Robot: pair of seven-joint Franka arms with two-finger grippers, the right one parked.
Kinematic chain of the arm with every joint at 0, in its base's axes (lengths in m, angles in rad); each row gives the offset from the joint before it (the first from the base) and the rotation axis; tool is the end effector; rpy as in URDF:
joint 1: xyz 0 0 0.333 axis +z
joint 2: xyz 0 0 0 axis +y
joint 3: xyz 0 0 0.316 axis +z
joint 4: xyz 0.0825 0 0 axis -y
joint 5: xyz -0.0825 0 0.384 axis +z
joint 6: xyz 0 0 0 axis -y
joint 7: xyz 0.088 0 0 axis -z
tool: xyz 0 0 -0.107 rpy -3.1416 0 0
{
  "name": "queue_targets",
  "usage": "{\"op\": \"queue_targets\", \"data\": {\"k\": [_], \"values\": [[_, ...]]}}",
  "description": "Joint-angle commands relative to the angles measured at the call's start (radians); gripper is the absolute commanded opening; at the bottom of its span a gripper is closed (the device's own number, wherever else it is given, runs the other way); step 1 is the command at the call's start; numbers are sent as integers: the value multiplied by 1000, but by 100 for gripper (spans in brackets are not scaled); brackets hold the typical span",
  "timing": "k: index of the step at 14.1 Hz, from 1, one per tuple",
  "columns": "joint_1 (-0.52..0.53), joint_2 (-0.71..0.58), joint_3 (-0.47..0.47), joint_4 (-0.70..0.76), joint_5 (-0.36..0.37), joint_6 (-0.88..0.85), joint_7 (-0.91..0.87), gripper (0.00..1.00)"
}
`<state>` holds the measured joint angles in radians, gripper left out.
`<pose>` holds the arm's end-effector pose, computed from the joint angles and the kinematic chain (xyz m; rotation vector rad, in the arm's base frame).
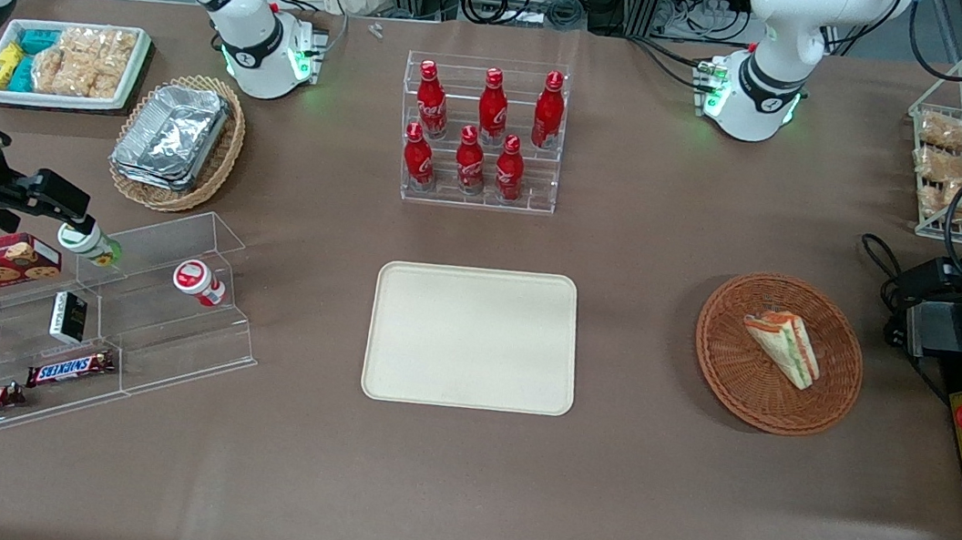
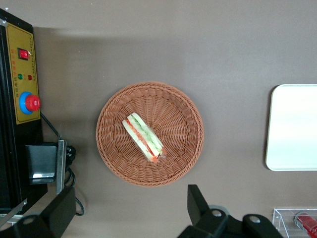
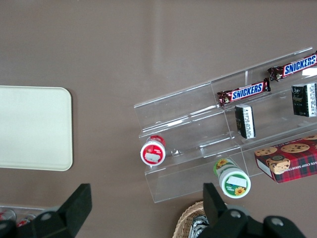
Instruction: Place sandwich from basket to tray
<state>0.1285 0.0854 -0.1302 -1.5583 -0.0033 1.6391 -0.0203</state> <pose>0.5855 0.0018 0.5881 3.1271 0.0301 -0.0063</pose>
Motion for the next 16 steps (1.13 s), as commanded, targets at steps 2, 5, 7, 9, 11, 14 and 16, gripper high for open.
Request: {"op": "queue_targets", "data": {"k": [2,5,7,9,11,14,16], "values": [[19,2,-8,-127,6,75,-82,100],[48,-6,-9,-323,8,292,-234,99],[46,14,-9,-406,8,416,-376,98],[42,60,-12,-436,9,471,-511,98],[37,105,-14,-433,8,481,-593,98],[37,151,-14,-439,9,507,-650,99],[37,162,-14,-454,8,510,-659,99]]}}
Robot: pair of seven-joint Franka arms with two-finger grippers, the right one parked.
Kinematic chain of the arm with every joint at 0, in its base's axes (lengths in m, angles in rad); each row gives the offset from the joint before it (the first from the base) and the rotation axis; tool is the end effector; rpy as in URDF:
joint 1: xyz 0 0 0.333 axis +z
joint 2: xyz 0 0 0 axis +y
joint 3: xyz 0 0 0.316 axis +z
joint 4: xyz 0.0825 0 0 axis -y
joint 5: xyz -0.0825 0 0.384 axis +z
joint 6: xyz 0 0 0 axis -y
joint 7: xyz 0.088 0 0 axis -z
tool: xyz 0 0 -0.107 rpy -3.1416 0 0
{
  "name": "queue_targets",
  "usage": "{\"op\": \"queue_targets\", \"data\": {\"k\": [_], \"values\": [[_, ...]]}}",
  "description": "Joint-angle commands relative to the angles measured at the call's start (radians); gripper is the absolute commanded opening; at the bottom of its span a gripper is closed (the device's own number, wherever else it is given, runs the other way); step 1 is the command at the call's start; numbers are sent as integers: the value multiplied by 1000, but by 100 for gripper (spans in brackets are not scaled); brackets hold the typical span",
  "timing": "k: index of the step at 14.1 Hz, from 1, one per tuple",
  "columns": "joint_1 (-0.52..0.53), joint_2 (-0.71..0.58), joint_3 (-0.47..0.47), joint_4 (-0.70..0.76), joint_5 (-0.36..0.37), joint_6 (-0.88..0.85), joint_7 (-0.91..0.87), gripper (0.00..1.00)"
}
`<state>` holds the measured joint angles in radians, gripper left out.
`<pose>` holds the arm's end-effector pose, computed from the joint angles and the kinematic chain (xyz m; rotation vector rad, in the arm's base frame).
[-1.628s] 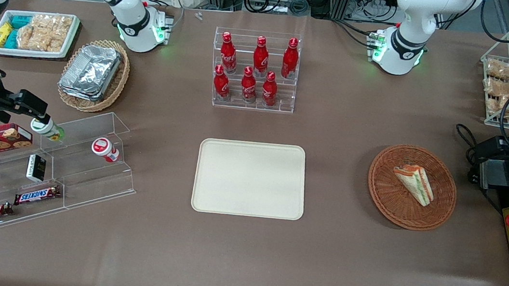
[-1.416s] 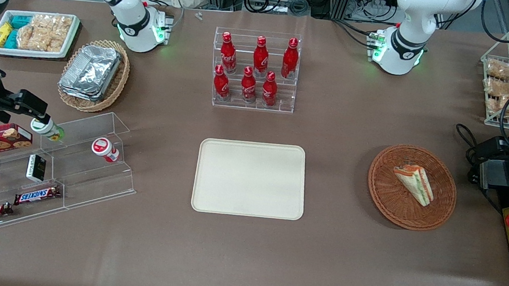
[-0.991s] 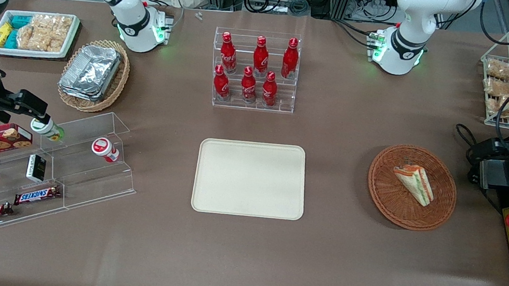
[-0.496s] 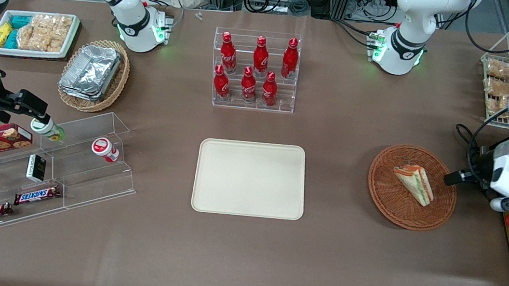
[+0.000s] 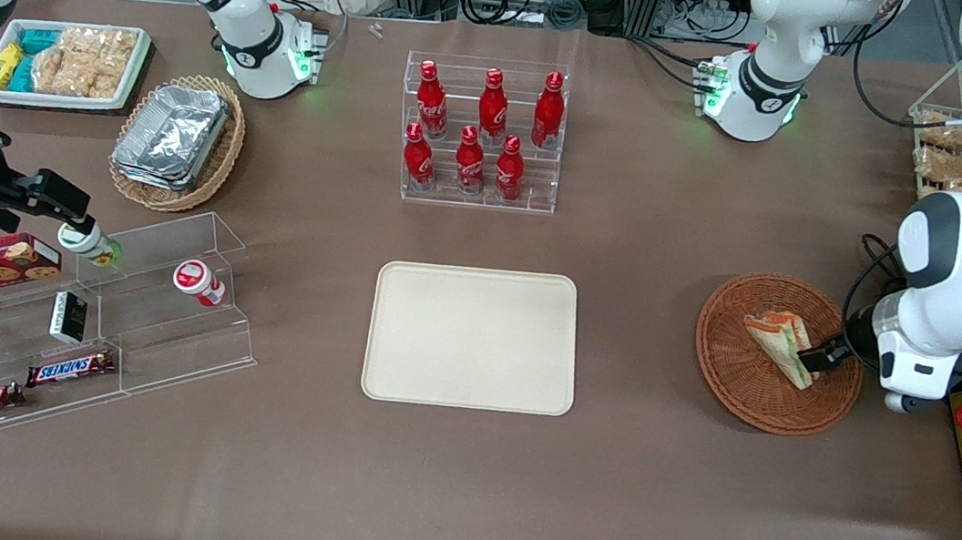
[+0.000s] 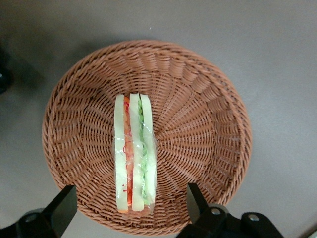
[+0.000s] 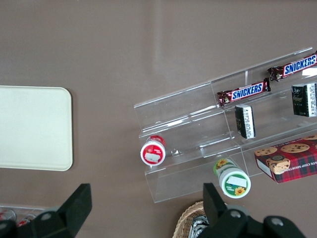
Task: Place sandwich from basket to tray
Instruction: 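Lower the open left gripper over the sandwich in the wicker basket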
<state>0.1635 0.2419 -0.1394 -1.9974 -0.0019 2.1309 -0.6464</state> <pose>0.5840 0.0163 0.3322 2.9595 1.0366 -0.1753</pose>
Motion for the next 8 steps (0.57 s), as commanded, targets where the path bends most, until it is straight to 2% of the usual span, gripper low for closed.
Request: {"op": "queue_targets", "data": {"k": [1,4,8], "values": [[2,10,-5,-17,8,18,-33,99],[7,23,-5,-40,8,39,-33,99],[11,14,-3,-174,8,217,-30,99]]}}
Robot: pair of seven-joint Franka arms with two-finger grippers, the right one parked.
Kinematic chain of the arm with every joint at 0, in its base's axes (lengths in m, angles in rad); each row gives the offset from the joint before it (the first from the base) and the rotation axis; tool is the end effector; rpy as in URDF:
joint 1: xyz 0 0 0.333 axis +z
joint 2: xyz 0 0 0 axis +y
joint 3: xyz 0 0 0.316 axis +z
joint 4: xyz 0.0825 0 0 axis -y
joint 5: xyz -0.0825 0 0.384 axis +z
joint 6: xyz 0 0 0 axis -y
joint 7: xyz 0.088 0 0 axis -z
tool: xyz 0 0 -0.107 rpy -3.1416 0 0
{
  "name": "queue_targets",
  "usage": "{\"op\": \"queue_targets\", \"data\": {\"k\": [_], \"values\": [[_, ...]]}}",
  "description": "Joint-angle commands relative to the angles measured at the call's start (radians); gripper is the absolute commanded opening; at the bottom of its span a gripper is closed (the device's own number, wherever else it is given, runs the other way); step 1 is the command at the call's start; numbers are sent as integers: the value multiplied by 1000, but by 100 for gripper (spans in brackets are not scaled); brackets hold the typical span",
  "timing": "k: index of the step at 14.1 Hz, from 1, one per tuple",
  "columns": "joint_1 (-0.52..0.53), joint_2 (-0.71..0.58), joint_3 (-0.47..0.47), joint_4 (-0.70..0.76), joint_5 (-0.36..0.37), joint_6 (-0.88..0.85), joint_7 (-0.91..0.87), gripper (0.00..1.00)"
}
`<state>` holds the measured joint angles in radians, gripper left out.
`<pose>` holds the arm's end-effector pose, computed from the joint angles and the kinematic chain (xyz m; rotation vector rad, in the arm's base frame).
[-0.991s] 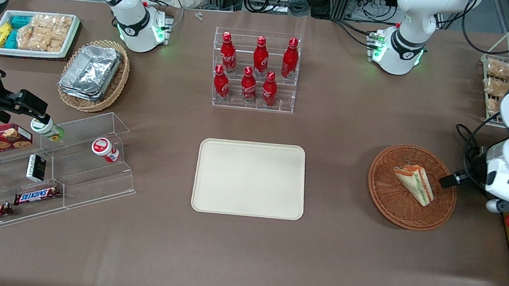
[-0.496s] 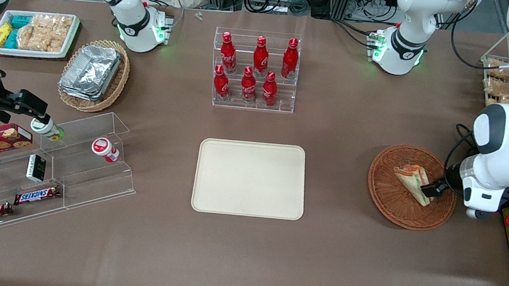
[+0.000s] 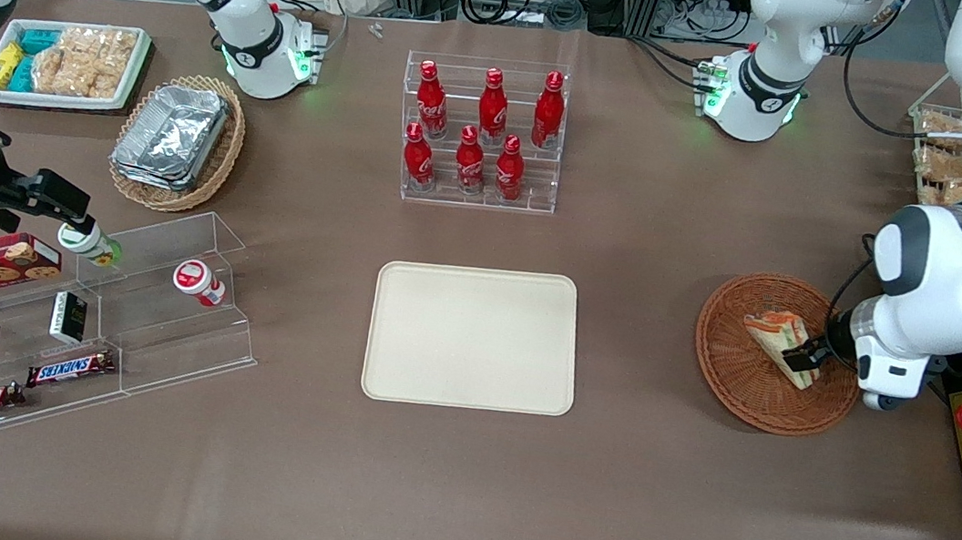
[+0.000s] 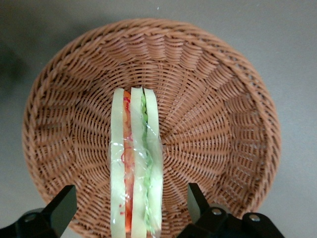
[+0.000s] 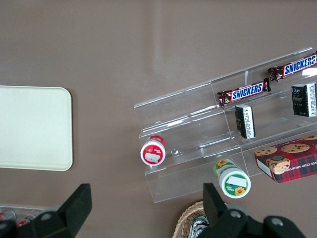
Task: Place sandwich from basket to tray
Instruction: 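Close the left gripper on the sandwich and lift it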
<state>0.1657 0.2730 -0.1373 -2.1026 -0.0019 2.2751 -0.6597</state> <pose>0.5670 0.0170 0.2816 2.9452 1.0628 -0.1647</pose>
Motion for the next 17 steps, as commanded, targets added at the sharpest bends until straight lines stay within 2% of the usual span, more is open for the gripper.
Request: {"op": "queue_targets", "data": {"k": [1,12,13,14,15,16,17], "values": [[11,-14,-5,-74,8,79,-15,99],[11,6,-5,-111,-10,136,-20,99],[11,5,-5,-111,-10,138,-20,93],[11,3,-5,-111,-10,145,-20,64],[11,3,-5,-111,-10,146,-20,43],[11,3,-5,-111,-10,146,-20,33],[11,3,-5,-111,-10,146,-20,28]]}}
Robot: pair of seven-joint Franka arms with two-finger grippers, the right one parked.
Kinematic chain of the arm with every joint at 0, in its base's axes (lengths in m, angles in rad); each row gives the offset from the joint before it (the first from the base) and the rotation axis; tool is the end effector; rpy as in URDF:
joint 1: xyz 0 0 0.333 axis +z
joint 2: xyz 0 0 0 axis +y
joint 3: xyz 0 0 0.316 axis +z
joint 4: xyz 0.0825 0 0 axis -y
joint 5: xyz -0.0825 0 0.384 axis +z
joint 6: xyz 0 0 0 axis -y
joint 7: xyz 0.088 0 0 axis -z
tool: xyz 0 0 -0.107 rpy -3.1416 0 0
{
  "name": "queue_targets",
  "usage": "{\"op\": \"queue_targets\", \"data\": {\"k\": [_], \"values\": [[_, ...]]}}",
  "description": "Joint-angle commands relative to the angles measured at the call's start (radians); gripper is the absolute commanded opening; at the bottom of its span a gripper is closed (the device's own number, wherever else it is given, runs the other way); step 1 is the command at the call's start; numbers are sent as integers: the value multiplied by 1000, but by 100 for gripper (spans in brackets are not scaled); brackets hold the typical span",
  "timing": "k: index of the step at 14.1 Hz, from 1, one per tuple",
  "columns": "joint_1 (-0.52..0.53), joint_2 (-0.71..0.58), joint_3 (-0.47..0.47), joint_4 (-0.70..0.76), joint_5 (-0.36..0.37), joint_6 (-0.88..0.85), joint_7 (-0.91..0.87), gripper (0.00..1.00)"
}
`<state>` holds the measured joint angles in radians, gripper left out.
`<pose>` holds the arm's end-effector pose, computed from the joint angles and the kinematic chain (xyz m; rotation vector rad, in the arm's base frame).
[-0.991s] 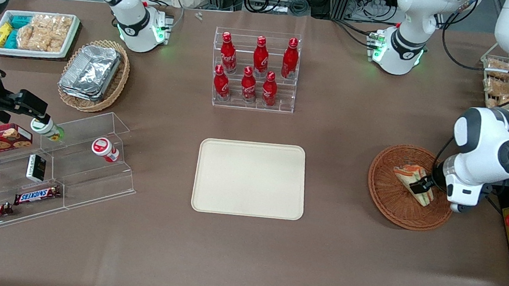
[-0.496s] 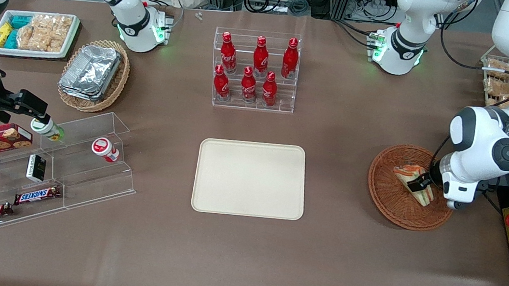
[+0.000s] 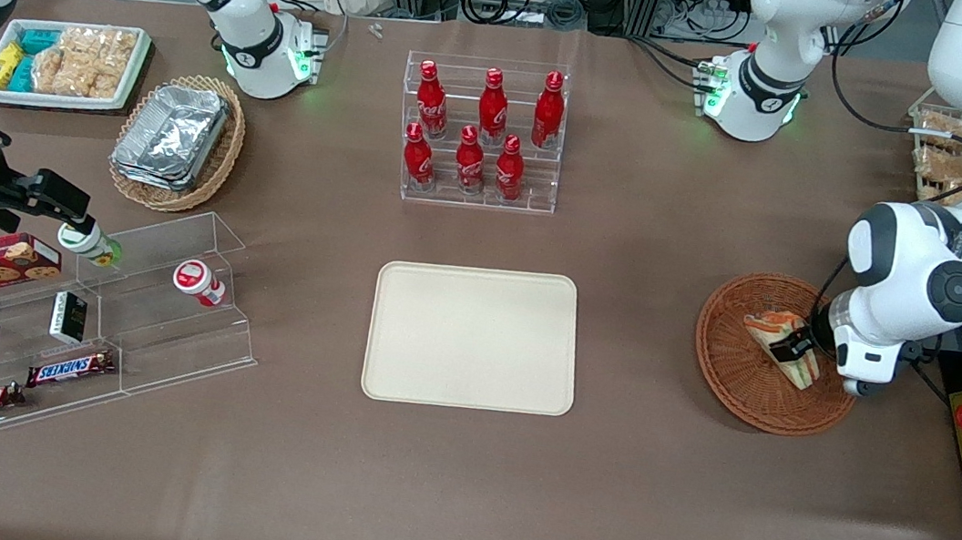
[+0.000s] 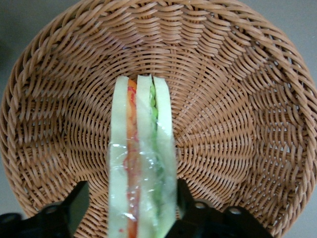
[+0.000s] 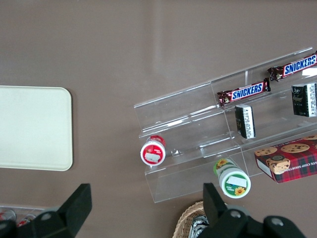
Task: Place sandwich from basket to tray
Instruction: 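Close the left gripper on the sandwich and lift it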
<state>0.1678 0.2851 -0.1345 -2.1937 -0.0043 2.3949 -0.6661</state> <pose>0.5480 0.0180 0.2485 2.9321 1.0811 -0.1408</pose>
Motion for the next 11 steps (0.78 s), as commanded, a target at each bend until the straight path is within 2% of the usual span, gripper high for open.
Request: {"op": "queue_targets", "data": {"k": [1,2,5,8,11], "values": [[9,-11,-8,-20,-8,26,-13,27],[9,-9,-8,-20,-8,26,-13,27],[9,-18,-7,-17,-8,20,-10,9],[33,-50,-5,-1,-8,4,41,9],[48,-72,-5,89,-8,-129,127,9]]}}
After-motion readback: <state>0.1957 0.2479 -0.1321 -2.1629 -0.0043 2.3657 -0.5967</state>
